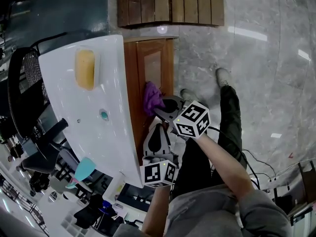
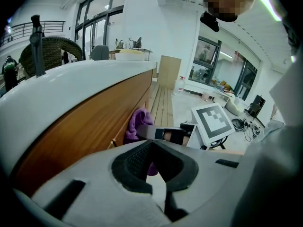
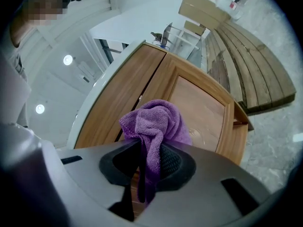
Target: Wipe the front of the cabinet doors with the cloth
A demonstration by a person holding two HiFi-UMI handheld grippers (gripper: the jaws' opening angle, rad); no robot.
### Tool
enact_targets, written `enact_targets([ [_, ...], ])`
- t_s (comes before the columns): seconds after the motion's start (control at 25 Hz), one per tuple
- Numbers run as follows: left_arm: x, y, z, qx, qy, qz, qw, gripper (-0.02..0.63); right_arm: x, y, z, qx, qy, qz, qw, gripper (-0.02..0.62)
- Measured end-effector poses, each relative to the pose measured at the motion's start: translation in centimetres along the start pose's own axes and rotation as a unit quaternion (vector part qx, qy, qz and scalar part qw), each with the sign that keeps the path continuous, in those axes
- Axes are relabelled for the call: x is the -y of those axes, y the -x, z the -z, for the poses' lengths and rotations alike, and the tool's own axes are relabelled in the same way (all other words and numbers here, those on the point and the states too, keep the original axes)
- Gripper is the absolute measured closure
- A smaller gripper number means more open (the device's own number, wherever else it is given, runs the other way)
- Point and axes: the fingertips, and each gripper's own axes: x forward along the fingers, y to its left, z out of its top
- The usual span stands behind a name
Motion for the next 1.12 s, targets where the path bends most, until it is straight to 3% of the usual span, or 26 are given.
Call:
enact_targets([
  [1.12, 0.0, -1.9, 1.7, -0.023, 0.001, 0.007, 0.9997, 0.600, 4.6, -1.2, 2.2, -0.006, -0.021, 0.028, 0.999, 0.523],
])
